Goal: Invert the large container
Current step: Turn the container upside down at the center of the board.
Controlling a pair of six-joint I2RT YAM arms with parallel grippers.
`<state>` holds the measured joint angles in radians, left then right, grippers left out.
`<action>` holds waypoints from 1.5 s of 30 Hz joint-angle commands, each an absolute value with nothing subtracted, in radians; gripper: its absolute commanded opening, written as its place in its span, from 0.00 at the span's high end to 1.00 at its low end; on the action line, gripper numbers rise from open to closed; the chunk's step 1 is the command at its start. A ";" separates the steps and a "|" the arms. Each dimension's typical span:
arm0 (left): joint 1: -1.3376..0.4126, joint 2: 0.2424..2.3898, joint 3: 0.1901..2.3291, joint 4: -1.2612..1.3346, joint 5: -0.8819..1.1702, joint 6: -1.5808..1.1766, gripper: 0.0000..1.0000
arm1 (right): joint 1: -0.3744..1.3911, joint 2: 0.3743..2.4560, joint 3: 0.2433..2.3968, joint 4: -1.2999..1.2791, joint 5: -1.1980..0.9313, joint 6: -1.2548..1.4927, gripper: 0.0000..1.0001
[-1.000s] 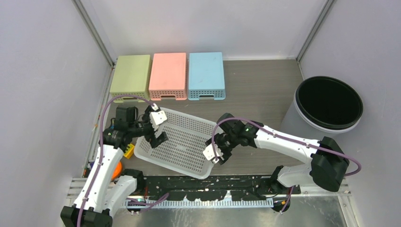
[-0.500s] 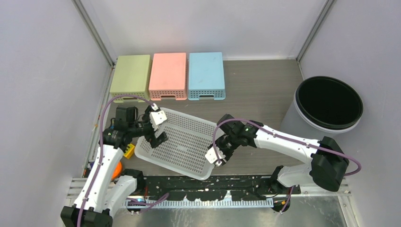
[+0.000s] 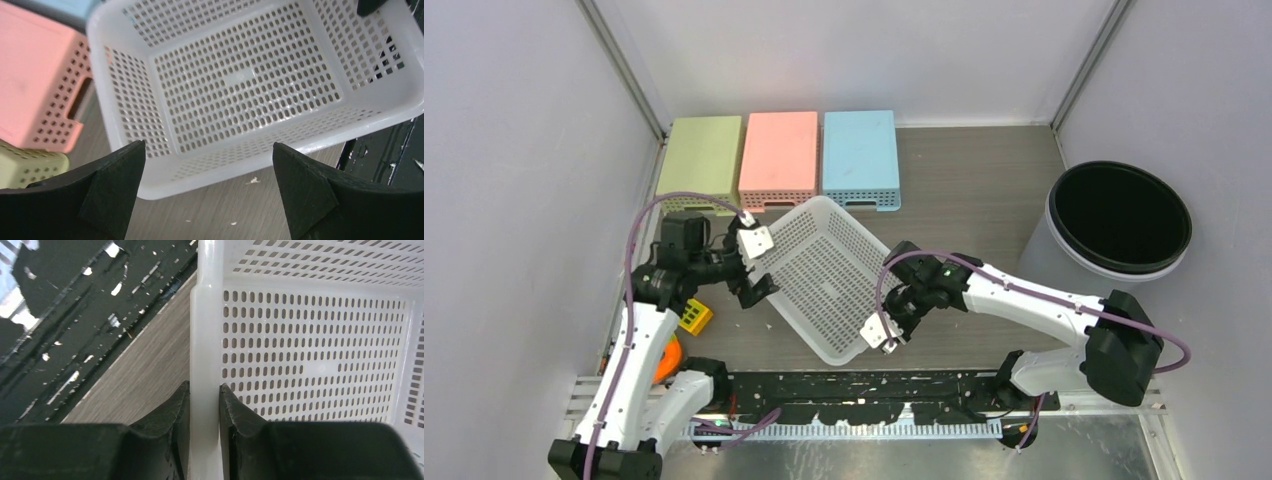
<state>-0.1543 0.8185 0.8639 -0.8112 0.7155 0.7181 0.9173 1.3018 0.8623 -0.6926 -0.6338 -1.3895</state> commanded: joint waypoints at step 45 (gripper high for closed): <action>-0.174 0.945 1.342 -1.311 1.238 0.943 0.11 | 0.594 1.190 1.354 -0.833 -1.435 -0.672 0.99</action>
<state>-0.1631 0.9356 1.3556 -1.3331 1.1679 0.9524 0.6319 1.2018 1.2888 -0.9337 -1.2957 -0.8089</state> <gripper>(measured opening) 0.939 0.241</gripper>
